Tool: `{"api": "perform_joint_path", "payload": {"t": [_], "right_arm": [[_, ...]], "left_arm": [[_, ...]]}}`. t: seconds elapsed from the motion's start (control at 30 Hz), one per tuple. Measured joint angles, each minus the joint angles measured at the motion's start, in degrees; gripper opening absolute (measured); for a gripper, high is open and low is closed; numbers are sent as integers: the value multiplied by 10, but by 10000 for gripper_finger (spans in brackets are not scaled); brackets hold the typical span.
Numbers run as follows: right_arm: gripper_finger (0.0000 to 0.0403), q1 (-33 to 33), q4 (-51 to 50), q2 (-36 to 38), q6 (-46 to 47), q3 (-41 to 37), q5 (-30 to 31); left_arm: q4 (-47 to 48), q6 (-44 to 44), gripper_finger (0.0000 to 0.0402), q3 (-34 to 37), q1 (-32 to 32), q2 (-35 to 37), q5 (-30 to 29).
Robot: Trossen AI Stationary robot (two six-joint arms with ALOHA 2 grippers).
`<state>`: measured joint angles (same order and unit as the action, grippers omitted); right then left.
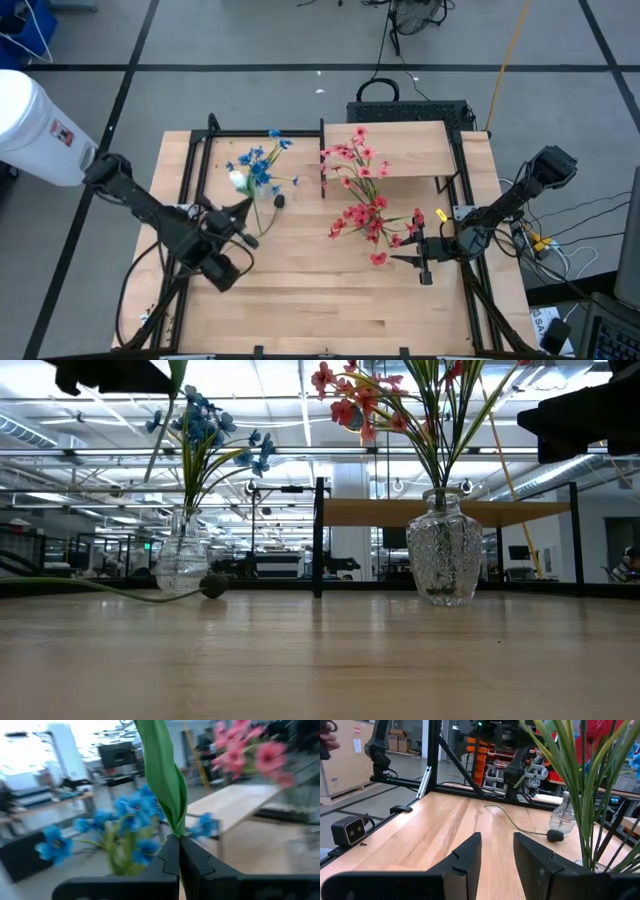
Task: Pick and place flowers into a vace then onto a shelf
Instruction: Put the white flower into the left transparent vase
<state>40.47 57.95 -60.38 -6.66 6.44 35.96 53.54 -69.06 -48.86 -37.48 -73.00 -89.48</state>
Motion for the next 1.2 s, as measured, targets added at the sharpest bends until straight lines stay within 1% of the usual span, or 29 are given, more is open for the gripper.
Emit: {"api": "perform_joint_path", "payload": {"t": [0.1, 0.2, 0.33, 0.67, 0.97, 1.2], "right_arm": [[105, 0, 0, 0, 0, 0, 0], [105, 0, -1, 0, 0, 0, 1], [105, 0, -2, 0, 0, 0, 1], [105, 0, -13, 0, 0, 0, 2], [105, 0, -13, 0, 3, 0, 2], [105, 0, -14, 0, 3, 0, 2]], "left_arm": [[4, 39, 1, 0, 56, 7, 7], [2, 66, 1, 0, 98, 5, 3], [7, 82, 2, 0, 155, 12, 1], [19, 88, 1, 0, 223, 14, -2], [5, 90, 3, -1, 260, 29, -5], [-2, 104, 2, -1, 303, 38, -6]]}}
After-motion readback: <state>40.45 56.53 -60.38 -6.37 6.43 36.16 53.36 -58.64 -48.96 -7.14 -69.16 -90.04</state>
